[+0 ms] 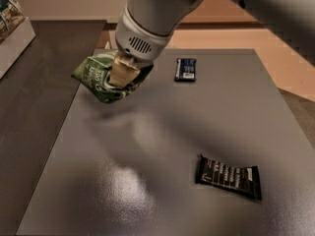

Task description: Pick green jalapeno chip bag

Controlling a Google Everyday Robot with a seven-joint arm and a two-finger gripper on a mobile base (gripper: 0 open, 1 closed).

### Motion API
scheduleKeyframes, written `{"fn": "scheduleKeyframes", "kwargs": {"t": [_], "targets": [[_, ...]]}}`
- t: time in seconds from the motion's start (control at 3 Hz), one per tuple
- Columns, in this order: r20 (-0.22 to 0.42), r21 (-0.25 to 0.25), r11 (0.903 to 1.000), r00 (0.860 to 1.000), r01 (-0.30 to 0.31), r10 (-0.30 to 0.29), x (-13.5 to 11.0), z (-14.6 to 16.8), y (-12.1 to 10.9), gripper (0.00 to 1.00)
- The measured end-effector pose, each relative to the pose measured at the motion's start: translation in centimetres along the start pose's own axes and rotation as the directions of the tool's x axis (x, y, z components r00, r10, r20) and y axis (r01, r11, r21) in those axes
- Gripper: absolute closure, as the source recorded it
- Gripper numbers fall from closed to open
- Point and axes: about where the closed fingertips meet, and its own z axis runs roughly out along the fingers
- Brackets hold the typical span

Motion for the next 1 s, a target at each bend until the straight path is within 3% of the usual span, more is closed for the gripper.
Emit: {"fn": "scheduleKeyframes", "kwargs": {"t": [0.67, 1.0], "targets": [[0.034, 0.101, 0.9923, 0.997, 0.072, -0.075, -1.1, -6.7, -2.3, 1.0], [0.034, 0.101, 0.9923, 0.997, 0.072, -0.075, -1.1, -6.7, -2.3, 1.0]]}}
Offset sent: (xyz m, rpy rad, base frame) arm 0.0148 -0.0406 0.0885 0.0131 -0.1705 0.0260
